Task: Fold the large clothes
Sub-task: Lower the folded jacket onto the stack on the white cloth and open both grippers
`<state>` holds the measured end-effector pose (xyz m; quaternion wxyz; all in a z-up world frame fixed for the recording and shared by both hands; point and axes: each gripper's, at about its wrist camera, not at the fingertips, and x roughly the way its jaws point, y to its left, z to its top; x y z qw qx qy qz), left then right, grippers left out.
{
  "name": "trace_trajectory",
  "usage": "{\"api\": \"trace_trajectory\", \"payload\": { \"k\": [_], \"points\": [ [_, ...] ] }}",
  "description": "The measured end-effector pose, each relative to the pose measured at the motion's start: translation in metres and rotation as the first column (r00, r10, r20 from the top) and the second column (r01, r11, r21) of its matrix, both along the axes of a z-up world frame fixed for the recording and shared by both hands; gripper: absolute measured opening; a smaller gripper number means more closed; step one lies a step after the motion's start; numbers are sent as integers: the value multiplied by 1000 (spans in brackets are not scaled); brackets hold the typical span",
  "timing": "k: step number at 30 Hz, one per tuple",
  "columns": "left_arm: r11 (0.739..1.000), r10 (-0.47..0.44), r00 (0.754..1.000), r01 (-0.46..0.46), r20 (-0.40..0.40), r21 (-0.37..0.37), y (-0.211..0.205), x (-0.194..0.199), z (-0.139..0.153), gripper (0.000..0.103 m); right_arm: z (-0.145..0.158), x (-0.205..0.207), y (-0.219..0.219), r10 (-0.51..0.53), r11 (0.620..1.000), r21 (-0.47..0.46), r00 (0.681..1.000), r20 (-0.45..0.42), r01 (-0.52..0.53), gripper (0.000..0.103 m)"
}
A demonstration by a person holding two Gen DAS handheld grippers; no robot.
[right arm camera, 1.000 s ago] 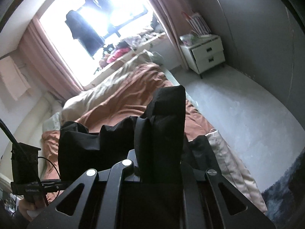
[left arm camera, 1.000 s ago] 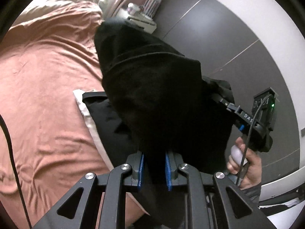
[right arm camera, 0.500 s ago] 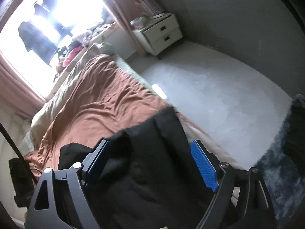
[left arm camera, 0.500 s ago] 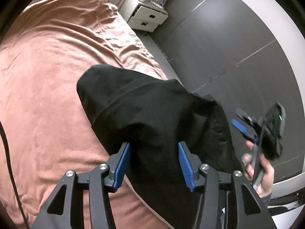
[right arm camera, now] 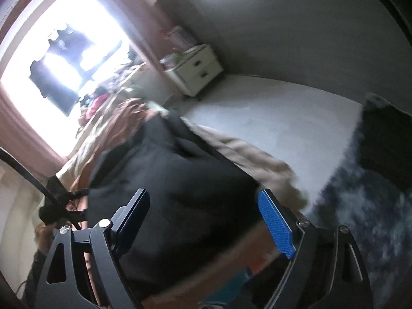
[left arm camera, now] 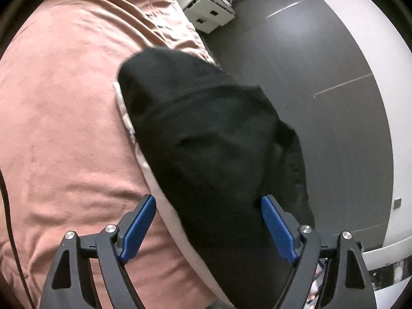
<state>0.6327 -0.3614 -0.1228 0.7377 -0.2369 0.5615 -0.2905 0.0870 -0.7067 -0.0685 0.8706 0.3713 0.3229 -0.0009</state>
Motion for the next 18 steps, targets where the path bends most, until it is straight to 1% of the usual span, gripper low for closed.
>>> {"api": "trace_trajectory", "payload": {
  "k": [3,5,7,9,10,11,12,13,14,16,17,18],
  "points": [
    [1000,-7,999,6,52,25,-11,2,12,67,-4,-17,12,-20,998,53,1000,16,19,85],
    [999,-12,998,10,59,34,-16,6,19,61,-6,-24,23,-20,996,85,1000,22,18,85],
    [996,-36,996,30,83,82,-28,11,28,53,-15,-19,32,2,995,104,999,41,-6,85],
    [992,-62,992,50,108,114,-35,16,31,44,-14,-20,41,25,992,123,997,72,-34,78],
    [992,-67,991,54,115,115,-36,18,32,42,-14,-19,46,31,990,138,996,79,-42,70],
    [993,-65,991,53,117,106,-37,23,31,41,-15,-17,51,35,986,157,996,81,-48,64],
    [995,-56,992,45,113,94,-35,25,30,41,-17,-16,55,35,984,170,996,81,-49,62],
    [997,-40,994,32,105,75,-34,30,28,41,-21,-14,58,31,982,186,997,76,-45,56],
    [998,-26,995,20,98,63,-32,34,26,41,-25,-8,65,24,979,198,997,69,-37,53],
    [998,-6,997,0,83,61,-27,38,21,43,-28,-4,70,7,973,228,998,65,-21,52],
    [998,0,996,-6,84,65,-24,38,19,46,-26,-4,72,-5,973,231,998,68,-11,48],
    [998,3,996,-10,89,68,-21,37,19,48,-23,-4,74,-19,977,214,997,69,3,48]
  ]
}}
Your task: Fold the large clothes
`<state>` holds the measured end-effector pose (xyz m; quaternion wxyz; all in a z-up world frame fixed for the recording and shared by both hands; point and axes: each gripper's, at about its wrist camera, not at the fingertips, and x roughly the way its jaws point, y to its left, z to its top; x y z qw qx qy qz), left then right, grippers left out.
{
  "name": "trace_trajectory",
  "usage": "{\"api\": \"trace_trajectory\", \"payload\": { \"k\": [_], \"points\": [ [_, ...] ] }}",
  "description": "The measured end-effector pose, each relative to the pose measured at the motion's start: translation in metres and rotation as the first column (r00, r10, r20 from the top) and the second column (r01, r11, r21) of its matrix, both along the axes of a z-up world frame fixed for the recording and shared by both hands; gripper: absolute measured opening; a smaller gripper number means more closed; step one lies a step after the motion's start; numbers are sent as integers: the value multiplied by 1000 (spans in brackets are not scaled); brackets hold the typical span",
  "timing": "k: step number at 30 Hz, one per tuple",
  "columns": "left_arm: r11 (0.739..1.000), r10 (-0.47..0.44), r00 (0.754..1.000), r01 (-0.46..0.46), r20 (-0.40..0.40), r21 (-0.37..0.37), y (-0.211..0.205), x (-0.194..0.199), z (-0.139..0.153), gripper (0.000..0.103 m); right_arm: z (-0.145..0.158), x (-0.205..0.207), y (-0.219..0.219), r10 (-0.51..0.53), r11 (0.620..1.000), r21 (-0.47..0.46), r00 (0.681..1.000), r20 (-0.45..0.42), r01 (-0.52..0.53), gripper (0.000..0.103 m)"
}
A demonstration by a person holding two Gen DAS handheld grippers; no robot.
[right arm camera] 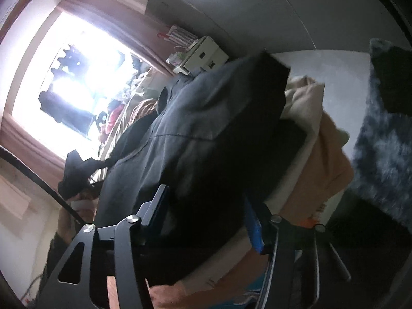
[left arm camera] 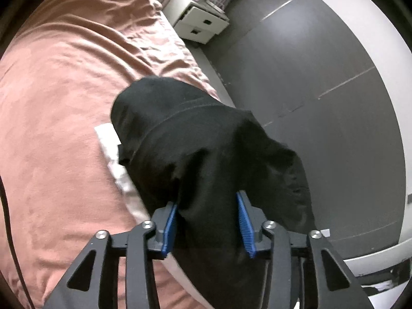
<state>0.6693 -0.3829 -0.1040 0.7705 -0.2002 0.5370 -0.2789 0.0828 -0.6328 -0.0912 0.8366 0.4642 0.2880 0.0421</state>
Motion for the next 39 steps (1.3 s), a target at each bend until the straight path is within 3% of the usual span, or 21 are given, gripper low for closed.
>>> {"api": "trace_trajectory", "payload": {
  "k": [3,8,14,22,26,28,30,31,33,37,39],
  "points": [
    [1000,6,1000,-6,12,29,10,-8,0,57,4,3,1,-26,999,-35,1000,5,26,48],
    [997,9,999,-13,50,75,30,-23,14,58,10,-1,-21,-133,983,-130,991,-24,129,48],
    [994,28,997,-35,72,99,54,-41,32,58,12,-4,-63,-212,966,-174,973,-94,194,48],
    [992,29,995,-41,98,117,92,-87,54,58,25,19,-93,-151,978,-164,978,-141,127,48],
    [990,24,991,-42,130,138,115,-115,68,58,44,7,-82,-140,978,-171,982,-125,118,48],
    [988,18,986,-43,164,149,126,-130,79,63,57,-4,-68,-115,973,-211,988,-101,91,48],
    [988,20,981,-49,192,146,135,-143,88,81,67,-14,-54,-97,966,-248,991,-96,71,48],
    [989,23,979,-53,204,142,139,-149,92,84,72,-19,-47,-88,963,-263,991,-97,59,48],
    [990,21,973,-53,230,134,146,-165,102,89,79,-26,-36,-77,957,-287,992,-96,46,55],
    [986,-5,955,-44,295,159,158,-202,123,95,99,-48,-13,-62,943,-330,995,-80,32,80],
    [982,-15,936,-53,352,183,164,-222,136,101,107,-60,2,-81,924,-380,994,-70,49,83]
  ]
}}
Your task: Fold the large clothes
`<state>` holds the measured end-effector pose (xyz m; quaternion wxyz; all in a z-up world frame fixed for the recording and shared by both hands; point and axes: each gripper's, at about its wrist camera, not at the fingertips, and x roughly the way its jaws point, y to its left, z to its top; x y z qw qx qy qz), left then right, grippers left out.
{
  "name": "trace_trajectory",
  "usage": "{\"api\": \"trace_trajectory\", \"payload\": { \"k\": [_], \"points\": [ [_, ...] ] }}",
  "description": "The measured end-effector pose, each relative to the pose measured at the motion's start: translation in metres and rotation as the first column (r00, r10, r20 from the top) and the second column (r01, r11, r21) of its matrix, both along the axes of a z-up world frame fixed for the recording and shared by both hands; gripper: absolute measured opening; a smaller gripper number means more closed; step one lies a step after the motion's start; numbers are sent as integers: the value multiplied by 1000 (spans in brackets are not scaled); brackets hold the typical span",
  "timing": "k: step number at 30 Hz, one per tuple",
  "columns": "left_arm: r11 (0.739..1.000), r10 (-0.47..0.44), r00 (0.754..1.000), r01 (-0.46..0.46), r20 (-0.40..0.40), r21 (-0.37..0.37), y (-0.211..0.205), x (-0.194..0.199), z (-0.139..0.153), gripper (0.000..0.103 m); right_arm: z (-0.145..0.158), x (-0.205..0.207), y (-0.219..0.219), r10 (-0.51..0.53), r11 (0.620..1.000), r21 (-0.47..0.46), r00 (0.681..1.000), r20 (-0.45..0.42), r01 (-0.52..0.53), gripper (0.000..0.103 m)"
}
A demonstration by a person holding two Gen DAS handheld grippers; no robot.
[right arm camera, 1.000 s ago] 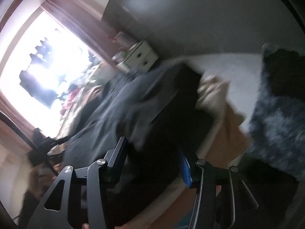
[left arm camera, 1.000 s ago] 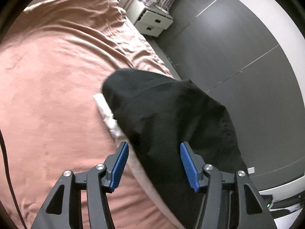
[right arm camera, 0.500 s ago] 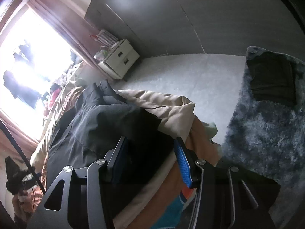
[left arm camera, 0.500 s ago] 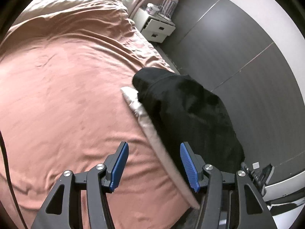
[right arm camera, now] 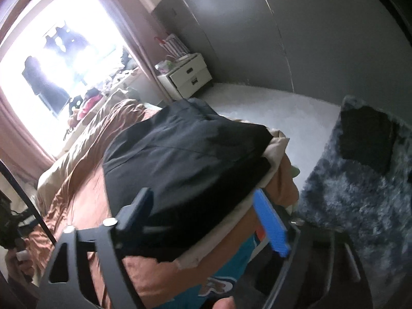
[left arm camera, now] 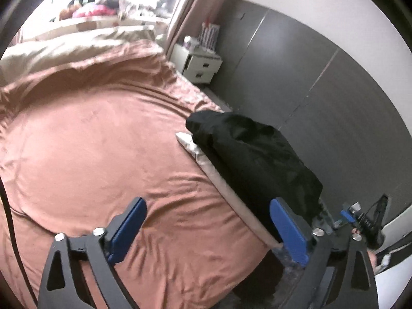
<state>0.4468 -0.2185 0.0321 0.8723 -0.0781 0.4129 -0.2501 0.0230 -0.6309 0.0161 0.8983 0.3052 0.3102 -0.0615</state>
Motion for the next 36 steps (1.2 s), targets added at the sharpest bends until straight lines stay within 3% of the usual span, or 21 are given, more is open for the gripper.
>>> {"api": "trace_trajectory", "payload": {
  "k": [4,11,20,36],
  "points": [
    [1000,3,997,-3,79,9,17,-35,19,103,16,-24,27,-10,999,-45,999,32,12,103],
    [999,21,984,-30,174,46,43,-96,35,103,21,-58,68,36,998,-61,997,67,-32,103],
    [990,75,937,-111,342,88,70,-184,45,103,29,-102,117,139,987,-103,983,119,-127,103],
    [950,179,893,-266,414,164,110,-312,-6,103,15,-146,186,292,946,-192,943,161,-261,103]
  ]
}}
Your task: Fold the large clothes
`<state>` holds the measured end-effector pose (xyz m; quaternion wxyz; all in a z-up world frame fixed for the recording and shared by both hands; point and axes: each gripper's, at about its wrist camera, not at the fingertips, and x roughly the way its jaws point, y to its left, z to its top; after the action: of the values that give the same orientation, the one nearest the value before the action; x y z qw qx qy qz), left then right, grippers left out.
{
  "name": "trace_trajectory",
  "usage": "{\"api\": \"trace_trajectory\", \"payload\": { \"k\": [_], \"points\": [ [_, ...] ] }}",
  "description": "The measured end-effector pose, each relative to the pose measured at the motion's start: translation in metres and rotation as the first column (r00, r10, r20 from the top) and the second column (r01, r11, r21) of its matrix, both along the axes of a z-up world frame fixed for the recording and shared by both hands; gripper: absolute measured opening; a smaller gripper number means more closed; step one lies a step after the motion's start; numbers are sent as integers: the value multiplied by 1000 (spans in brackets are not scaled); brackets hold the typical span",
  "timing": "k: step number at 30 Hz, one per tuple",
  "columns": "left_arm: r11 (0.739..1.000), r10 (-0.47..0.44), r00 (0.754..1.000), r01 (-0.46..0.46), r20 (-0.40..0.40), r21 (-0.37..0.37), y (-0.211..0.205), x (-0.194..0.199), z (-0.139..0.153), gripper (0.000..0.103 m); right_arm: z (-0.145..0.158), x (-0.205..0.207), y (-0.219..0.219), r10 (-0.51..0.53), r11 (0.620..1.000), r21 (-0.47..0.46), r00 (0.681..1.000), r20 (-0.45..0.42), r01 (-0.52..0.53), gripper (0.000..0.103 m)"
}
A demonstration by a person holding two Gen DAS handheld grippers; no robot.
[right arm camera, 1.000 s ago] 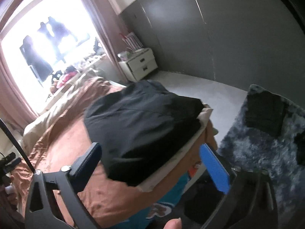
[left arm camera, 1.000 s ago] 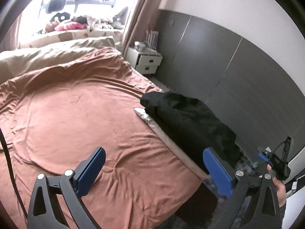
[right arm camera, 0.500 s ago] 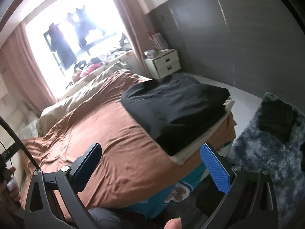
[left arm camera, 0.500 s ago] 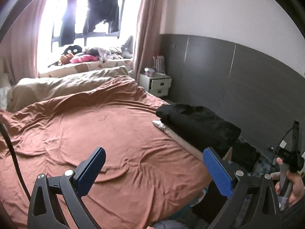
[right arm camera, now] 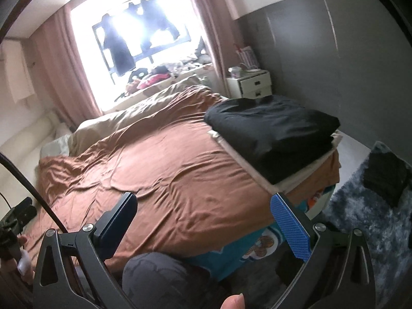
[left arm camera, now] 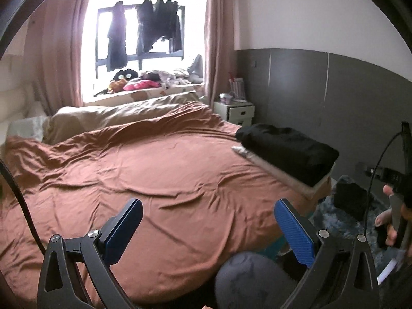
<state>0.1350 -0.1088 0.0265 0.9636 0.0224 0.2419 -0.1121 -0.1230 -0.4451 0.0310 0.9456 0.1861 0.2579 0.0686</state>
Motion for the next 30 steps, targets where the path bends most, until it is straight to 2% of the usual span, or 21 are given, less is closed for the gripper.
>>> {"api": "trace_trajectory", "payload": {
  "k": [4,12,15,20,23,30],
  "points": [
    [998,63,998,-63,11,15,18,-27,-12,103,-9,-3,15,28,999,-24,1000,-1,-28,103],
    [979,188,978,-194,94,57,49,-88,-31,103,-33,-5,56,97,995,-29,995,-6,-98,103],
    [972,230,969,-234,88,33,58,-103,-41,103,-35,-13,73,109,993,-47,994,21,-108,103],
    [964,256,961,-261,102,44,64,-120,-44,103,-41,-18,81,146,988,-52,988,52,-143,103],
    [962,270,957,-273,106,21,69,-124,-40,103,-45,-17,81,164,986,-43,985,53,-162,103],
    [961,274,955,-276,111,3,73,-130,-38,103,-49,-24,78,155,988,-40,986,60,-152,103]
  ]
}}
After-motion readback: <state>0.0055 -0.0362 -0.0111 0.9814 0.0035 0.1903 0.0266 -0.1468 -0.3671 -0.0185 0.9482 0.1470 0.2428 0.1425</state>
